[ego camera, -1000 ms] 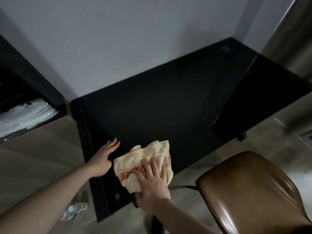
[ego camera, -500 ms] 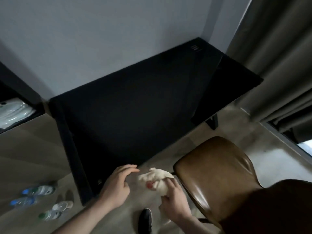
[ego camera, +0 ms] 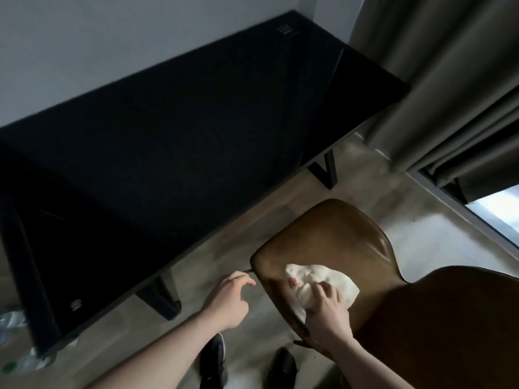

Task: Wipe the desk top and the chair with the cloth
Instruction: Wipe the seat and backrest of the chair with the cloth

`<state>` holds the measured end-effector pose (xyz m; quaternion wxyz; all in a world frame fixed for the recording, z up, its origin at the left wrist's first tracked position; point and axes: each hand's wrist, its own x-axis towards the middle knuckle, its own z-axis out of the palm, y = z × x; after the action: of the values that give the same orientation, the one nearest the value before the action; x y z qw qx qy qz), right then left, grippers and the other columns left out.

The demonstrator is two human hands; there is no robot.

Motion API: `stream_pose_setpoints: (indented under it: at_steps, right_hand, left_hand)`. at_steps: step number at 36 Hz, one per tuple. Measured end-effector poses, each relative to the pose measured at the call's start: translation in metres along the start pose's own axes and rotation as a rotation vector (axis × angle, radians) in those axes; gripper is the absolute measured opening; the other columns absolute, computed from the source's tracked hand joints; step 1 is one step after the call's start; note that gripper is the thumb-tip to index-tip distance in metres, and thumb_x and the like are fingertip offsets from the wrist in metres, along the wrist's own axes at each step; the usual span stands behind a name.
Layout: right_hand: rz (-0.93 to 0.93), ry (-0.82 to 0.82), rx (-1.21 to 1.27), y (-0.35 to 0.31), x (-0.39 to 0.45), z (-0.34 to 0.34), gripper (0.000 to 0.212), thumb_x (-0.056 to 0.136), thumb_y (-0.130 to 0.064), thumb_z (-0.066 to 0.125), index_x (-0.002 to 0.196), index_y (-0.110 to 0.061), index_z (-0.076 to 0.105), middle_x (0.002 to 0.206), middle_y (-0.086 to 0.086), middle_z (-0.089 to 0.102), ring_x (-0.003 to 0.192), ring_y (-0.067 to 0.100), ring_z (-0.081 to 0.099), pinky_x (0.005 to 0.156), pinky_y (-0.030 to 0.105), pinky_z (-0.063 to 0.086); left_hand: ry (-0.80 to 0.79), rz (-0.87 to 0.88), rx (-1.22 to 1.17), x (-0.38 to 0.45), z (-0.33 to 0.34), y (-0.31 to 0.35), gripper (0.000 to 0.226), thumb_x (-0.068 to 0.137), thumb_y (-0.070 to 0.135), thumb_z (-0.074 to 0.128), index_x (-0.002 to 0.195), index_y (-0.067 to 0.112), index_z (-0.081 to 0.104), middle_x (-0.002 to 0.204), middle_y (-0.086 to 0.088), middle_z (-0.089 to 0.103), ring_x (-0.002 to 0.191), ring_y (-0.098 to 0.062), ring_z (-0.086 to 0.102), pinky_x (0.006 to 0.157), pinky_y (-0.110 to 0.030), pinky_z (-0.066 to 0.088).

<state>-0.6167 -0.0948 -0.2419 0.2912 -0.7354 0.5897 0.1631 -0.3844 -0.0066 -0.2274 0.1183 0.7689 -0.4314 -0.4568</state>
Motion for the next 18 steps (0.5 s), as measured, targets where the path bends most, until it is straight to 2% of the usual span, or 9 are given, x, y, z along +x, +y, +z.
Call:
stream_pose_setpoints:
  at_steps: [2, 3, 5, 9, 13, 14, 16, 17, 18]
  right_hand:
    - [0.052, -0.209, -0.078, 0.01, 0.004, 0.009, 0.077, 0.085, -0.047, 0.062, 0.152, -0.037, 0.026, 0.157, 0.0, 0.018, 0.148, 0.028, 0.012, 0.107, 0.054, 0.04]
    - [0.057, -0.286, -0.099, 0.016, 0.006, 0.014, 0.081, 0.086, -0.049, 0.062, 0.155, -0.038, 0.02, 0.162, 0.001, 0.011, 0.151, 0.03, 0.004, 0.111, 0.058, 0.034]
    - [0.053, -0.38, -0.124, 0.027, 0.008, 0.021, 0.083, 0.092, -0.045, 0.06, 0.159, -0.035, 0.012, 0.166, 0.003, 0.003, 0.154, 0.033, -0.004, 0.117, 0.059, 0.027]
    - [0.062, -0.293, -0.01, 0.052, 0.015, 0.03, 0.077, 0.092, -0.042, 0.054, 0.158, -0.037, 0.014, 0.167, 0.006, 0.0, 0.153, 0.034, -0.003, 0.118, 0.053, 0.029]
    - [-0.081, -0.239, -0.08, 0.062, 0.027, 0.038, 0.058, 0.104, -0.044, 0.034, 0.159, -0.034, 0.017, 0.169, -0.001, 0.0, 0.154, 0.036, -0.009, 0.124, 0.052, 0.002]
    - [-0.096, -0.239, -0.097, 0.064, 0.03, 0.044, 0.059, 0.103, -0.048, 0.025, 0.159, -0.032, 0.017, 0.17, 0.0, -0.002, 0.153, 0.038, -0.01, 0.124, 0.053, -0.001]
    - [-0.134, -0.272, -0.117, 0.072, 0.042, 0.068, 0.08, 0.085, -0.059, 0.003, 0.16, -0.031, 0.015, 0.168, 0.003, -0.008, 0.151, 0.044, -0.013, 0.122, 0.057, 0.0]
    - [-0.128, -0.282, -0.091, 0.076, 0.047, 0.083, 0.089, 0.077, -0.062, 0.001, 0.16, -0.034, 0.014, 0.167, 0.002, -0.007, 0.151, 0.044, -0.015, 0.121, 0.059, 0.002]
    - [-0.08, -0.268, -0.023, 0.08, 0.051, 0.097, 0.088, 0.075, -0.066, 0.008, 0.159, -0.04, 0.011, 0.168, 0.0, -0.004, 0.152, 0.04, -0.018, 0.12, 0.06, 0.004]
  left_hand:
    - [-0.051, -0.057, 0.012, 0.011, 0.018, -0.003, 0.058, 0.08, 0.0, 0.046, 0.132, 0.024, 0.059, 0.146, 0.01, 0.045, 0.135, -0.011, 0.045, 0.107, -0.018, 0.034]
    - [-0.069, -0.089, 0.013, 0.016, 0.027, -0.004, 0.057, 0.082, 0.002, 0.046, 0.133, 0.023, 0.058, 0.147, 0.009, 0.045, 0.135, -0.012, 0.045, 0.107, -0.02, 0.035]
    - [-0.091, -0.163, 0.012, 0.024, 0.043, -0.005, 0.056, 0.084, 0.004, 0.047, 0.137, 0.022, 0.056, 0.149, 0.005, 0.043, 0.136, -0.016, 0.046, 0.108, -0.02, 0.034]
    - [-0.081, -0.288, -0.025, 0.041, 0.07, -0.002, 0.058, 0.088, 0.009, 0.049, 0.145, 0.02, 0.05, 0.153, -0.002, 0.041, 0.138, -0.02, 0.046, 0.107, -0.021, 0.034]
    - [-0.052, -0.327, -0.07, 0.063, 0.089, 0.006, 0.064, 0.091, 0.014, 0.049, 0.153, 0.022, 0.039, 0.159, -0.005, 0.036, 0.142, -0.024, 0.043, 0.11, -0.025, 0.035]
    - [-0.038, -0.335, -0.085, 0.069, 0.092, 0.008, 0.066, 0.092, 0.016, 0.049, 0.155, 0.023, 0.036, 0.16, -0.005, 0.034, 0.142, -0.024, 0.043, 0.11, -0.025, 0.035]
    - [-0.008, -0.343, -0.131, 0.082, 0.097, 0.008, 0.069, 0.093, 0.017, 0.05, 0.159, 0.025, 0.03, 0.163, -0.006, 0.031, 0.145, -0.025, 0.04, 0.112, -0.026, 0.034]
    - [0.007, -0.337, -0.151, 0.088, 0.1, 0.008, 0.07, 0.094, 0.015, 0.05, 0.16, 0.024, 0.028, 0.165, -0.006, 0.028, 0.147, -0.024, 0.037, 0.114, -0.027, 0.032]
    - [0.02, -0.326, -0.16, 0.094, 0.101, 0.007, 0.071, 0.095, 0.013, 0.049, 0.161, 0.023, 0.026, 0.166, -0.006, 0.025, 0.149, -0.023, 0.033, 0.117, -0.027, 0.029]
